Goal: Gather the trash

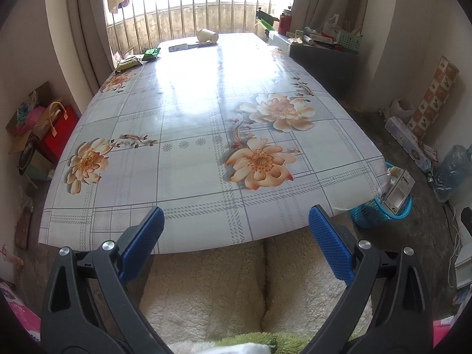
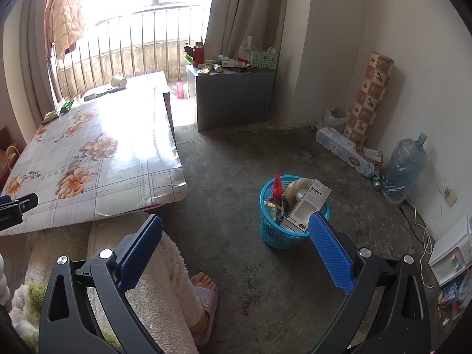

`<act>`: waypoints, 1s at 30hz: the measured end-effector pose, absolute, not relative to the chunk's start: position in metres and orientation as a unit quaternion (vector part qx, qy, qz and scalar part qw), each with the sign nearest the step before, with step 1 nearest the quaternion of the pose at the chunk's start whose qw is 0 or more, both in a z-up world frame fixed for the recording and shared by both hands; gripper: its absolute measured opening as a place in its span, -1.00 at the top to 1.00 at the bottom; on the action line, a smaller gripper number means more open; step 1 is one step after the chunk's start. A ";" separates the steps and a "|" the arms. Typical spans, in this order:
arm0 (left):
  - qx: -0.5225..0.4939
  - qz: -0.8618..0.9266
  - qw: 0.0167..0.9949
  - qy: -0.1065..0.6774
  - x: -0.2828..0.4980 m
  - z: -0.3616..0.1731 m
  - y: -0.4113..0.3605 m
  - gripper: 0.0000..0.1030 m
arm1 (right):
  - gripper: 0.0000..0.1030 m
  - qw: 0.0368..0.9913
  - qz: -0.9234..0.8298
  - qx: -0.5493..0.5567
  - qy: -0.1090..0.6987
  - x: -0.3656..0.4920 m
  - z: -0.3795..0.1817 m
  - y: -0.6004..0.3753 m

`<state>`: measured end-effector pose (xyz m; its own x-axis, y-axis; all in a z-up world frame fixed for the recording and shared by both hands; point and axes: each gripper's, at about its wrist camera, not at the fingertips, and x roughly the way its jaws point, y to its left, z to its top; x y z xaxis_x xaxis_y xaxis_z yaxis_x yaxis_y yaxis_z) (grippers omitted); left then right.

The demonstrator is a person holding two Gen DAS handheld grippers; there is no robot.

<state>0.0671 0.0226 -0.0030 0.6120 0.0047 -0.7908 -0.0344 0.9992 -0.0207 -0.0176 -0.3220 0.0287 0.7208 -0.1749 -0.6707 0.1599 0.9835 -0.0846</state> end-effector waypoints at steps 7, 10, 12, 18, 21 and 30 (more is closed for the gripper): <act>-0.015 -0.003 0.898 0.440 0.064 -0.001 0.014 -0.83 | -0.87 0.928 -0.085 -0.014 0.361 -0.018 0.029 -0.320; -0.010 -0.008 0.900 0.436 0.062 0.001 0.009 -0.83 | -0.87 0.928 -0.083 -0.015 0.362 -0.017 0.029 -0.321; -0.007 -0.012 0.900 0.436 0.061 0.001 0.006 -0.83 | -0.87 0.928 -0.083 -0.014 0.362 -0.017 0.028 -0.321; -0.002 -0.017 0.900 0.435 0.060 0.002 0.001 -0.83 | -0.87 0.927 -0.082 -0.012 0.365 -0.014 0.027 -0.324; -0.001 -0.017 0.900 0.435 0.060 0.002 0.001 -0.83 | -0.87 0.927 -0.082 -0.013 0.364 -0.014 0.027 -0.324; -0.003 -0.016 0.900 0.436 0.061 0.002 0.001 -0.83 | -0.87 0.927 -0.082 -0.013 0.364 -0.014 0.027 -0.324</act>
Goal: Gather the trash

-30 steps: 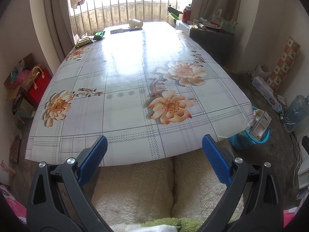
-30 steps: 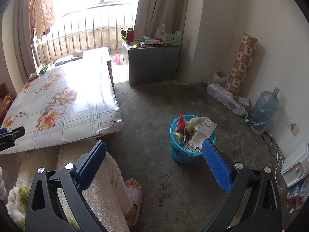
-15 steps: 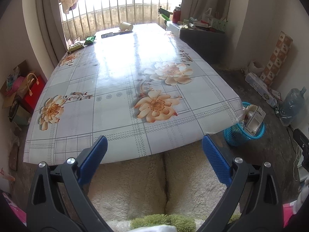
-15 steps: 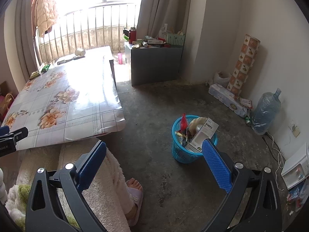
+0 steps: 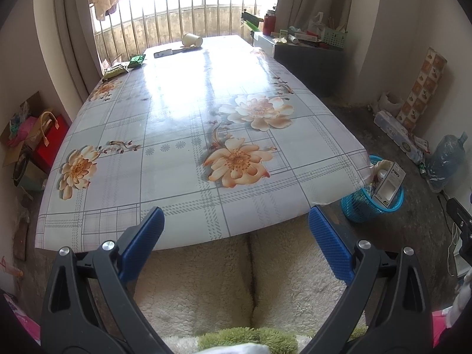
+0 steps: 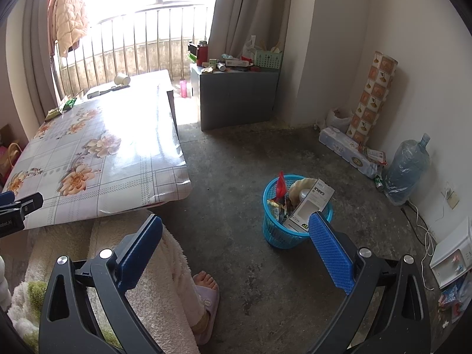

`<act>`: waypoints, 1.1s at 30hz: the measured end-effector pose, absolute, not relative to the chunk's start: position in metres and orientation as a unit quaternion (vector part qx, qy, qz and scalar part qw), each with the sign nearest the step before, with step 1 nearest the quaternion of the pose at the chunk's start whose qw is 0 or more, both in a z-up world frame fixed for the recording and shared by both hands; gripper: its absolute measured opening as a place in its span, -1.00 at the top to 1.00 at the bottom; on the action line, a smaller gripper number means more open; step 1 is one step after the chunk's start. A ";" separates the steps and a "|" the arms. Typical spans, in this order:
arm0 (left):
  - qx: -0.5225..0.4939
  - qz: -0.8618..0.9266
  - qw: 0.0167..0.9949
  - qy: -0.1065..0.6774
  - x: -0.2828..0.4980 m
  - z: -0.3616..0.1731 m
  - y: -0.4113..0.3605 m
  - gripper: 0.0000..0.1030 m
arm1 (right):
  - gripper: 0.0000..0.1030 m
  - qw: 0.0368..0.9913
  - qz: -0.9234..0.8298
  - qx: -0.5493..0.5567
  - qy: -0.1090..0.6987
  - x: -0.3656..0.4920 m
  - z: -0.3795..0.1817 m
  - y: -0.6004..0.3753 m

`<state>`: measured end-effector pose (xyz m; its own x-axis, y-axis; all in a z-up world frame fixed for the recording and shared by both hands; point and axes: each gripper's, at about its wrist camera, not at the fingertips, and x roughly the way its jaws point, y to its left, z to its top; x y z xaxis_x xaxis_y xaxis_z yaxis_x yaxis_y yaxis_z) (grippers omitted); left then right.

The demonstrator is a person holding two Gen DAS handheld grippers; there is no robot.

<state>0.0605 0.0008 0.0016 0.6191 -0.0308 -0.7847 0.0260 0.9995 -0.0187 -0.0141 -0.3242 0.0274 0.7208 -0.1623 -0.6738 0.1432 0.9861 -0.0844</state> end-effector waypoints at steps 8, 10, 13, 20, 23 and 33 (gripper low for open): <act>-0.006 -0.012 0.899 0.438 0.061 0.001 0.002 -0.83 | -0.87 0.927 -0.083 -0.012 0.365 -0.014 0.027 -0.323; -0.007 -0.012 0.899 0.438 0.061 0.001 0.002 -0.83 | -0.87 0.927 -0.083 -0.012 0.365 -0.014 0.026 -0.323; -0.007 -0.012 0.899 0.439 0.061 0.001 0.002 -0.83 | -0.87 0.927 -0.083 -0.013 0.366 -0.014 0.027 -0.323; -0.008 -0.011 0.898 0.440 0.060 0.000 0.003 -0.83 | -0.87 0.927 -0.083 -0.013 0.366 -0.014 0.026 -0.323; -0.008 -0.011 0.897 0.441 0.061 0.000 0.003 -0.83 | -0.87 0.927 -0.083 -0.013 0.366 -0.014 0.026 -0.322; -0.009 -0.010 0.896 0.443 0.059 -0.002 0.004 -0.83 | -0.87 0.927 -0.081 -0.014 0.365 -0.013 0.024 -0.321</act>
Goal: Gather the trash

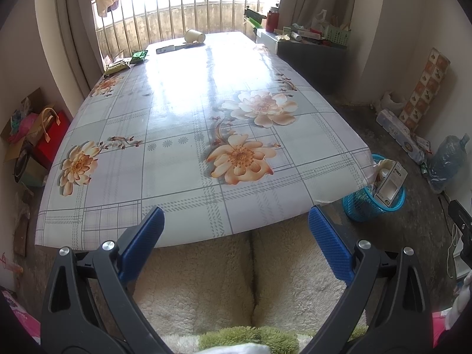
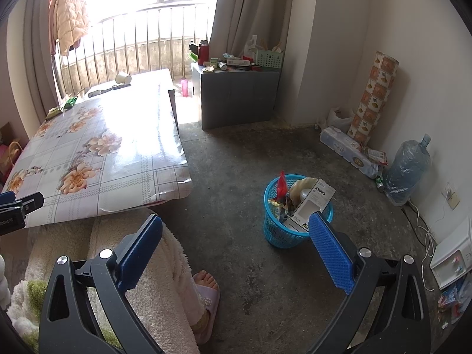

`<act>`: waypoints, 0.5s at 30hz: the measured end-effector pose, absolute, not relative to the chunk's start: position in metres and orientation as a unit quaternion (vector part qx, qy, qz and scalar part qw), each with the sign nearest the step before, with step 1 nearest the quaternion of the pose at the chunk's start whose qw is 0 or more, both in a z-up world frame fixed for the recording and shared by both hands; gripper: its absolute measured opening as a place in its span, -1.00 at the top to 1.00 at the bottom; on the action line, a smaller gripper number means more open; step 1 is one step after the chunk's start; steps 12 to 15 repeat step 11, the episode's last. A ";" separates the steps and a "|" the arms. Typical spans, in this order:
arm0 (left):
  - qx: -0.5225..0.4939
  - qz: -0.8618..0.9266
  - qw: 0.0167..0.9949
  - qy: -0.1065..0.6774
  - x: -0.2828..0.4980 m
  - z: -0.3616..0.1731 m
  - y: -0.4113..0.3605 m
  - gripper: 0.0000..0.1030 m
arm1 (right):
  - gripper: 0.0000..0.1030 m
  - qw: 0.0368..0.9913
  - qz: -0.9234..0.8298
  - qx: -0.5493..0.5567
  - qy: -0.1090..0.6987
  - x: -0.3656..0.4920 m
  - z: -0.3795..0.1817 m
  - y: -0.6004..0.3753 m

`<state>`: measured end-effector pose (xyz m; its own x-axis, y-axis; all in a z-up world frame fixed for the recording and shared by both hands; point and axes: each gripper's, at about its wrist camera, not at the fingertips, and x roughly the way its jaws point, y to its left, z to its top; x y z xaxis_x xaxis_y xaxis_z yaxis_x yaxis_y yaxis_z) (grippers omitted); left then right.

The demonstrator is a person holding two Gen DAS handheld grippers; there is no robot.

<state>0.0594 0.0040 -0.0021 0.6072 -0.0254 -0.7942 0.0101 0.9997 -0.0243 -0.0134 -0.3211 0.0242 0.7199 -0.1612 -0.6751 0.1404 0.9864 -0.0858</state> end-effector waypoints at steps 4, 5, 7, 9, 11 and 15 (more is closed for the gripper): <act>-0.008 -0.011 0.896 0.443 0.059 -0.002 0.003 -0.83 | -0.87 0.927 -0.081 -0.014 0.366 -0.013 0.024 -0.321; -0.008 -0.012 0.896 0.444 0.059 -0.002 0.003 -0.83 | -0.87 0.927 -0.081 -0.014 0.366 -0.013 0.024 -0.321; -0.009 -0.013 0.896 0.444 0.059 -0.001 0.003 -0.83 | -0.87 0.927 -0.081 -0.014 0.365 -0.013 0.024 -0.321; -0.008 -0.012 0.896 0.444 0.059 -0.001 0.002 -0.83 | -0.87 0.927 -0.081 -0.014 0.366 -0.013 0.024 -0.321; -0.008 -0.011 0.896 0.444 0.059 -0.001 0.002 -0.83 | -0.87 0.927 -0.081 -0.014 0.366 -0.013 0.024 -0.321; -0.008 -0.011 0.896 0.444 0.059 -0.001 0.002 -0.83 | -0.87 0.927 -0.081 -0.014 0.366 -0.013 0.024 -0.321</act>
